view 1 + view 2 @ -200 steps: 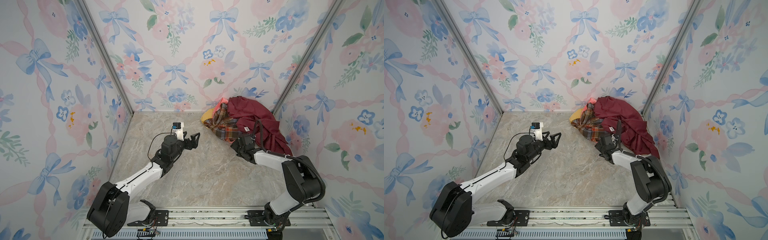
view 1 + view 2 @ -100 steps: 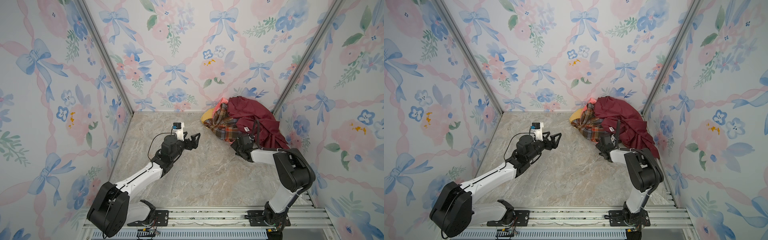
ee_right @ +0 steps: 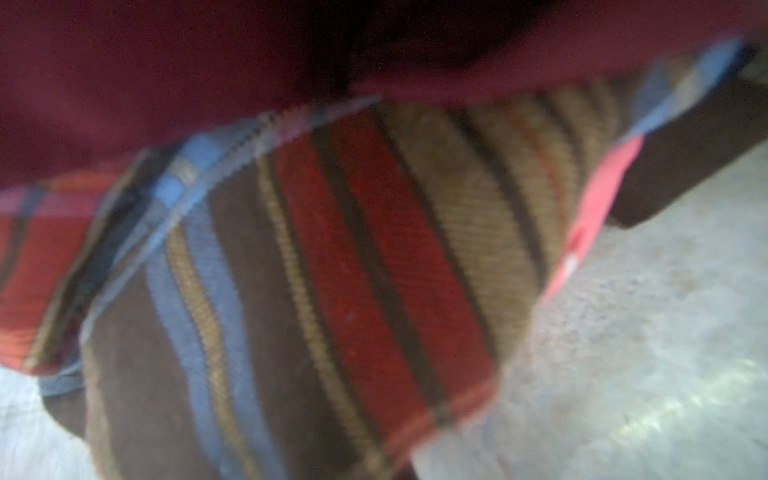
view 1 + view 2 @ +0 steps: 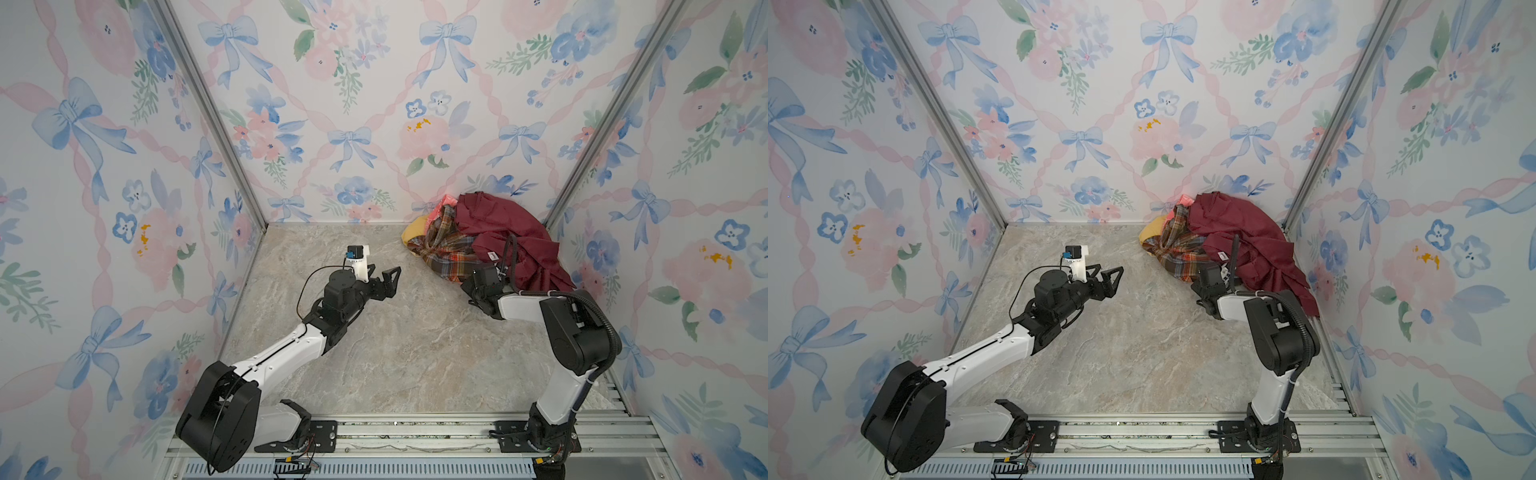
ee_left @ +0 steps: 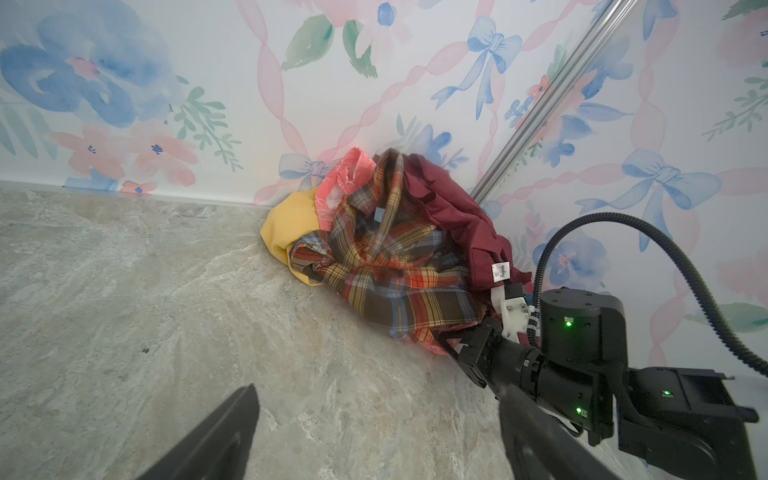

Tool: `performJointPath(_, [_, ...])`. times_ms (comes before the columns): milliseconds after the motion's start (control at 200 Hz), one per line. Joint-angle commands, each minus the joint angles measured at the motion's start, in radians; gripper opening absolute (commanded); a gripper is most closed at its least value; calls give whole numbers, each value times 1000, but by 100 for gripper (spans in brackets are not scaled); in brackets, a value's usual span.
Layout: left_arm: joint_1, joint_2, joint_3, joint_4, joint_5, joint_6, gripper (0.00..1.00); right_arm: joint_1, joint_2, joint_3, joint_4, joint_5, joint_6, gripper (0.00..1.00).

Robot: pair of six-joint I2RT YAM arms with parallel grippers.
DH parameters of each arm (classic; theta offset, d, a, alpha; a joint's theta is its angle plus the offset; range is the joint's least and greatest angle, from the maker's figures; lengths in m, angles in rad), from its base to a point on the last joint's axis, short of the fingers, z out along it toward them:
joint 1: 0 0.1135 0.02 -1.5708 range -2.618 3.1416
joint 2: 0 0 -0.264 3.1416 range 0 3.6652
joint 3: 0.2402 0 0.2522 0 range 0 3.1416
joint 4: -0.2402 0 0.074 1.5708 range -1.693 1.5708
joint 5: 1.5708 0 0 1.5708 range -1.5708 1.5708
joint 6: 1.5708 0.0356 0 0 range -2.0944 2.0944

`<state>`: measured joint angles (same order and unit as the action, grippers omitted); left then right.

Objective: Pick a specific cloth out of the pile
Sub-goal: 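Reach the right gripper into the pile and grasp the pink jacket, then lift the pink jacket up out of the pile with the right gripper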

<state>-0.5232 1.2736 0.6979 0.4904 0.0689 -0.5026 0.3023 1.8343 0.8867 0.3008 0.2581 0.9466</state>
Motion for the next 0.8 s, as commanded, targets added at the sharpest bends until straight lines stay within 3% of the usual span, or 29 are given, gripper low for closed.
performJointPath(0, [-6,14,28,-10,9,-6,92,-1,-66,52,-10,74,-56,0])
performJointPath(280, [-5,32,30,-10,17,-8,92,-7,-195,278,-222,132,-181,0])
performJointPath(795, [-13,44,23,-12,-10,6,92,-107,-220,681,-421,22,-306,0])
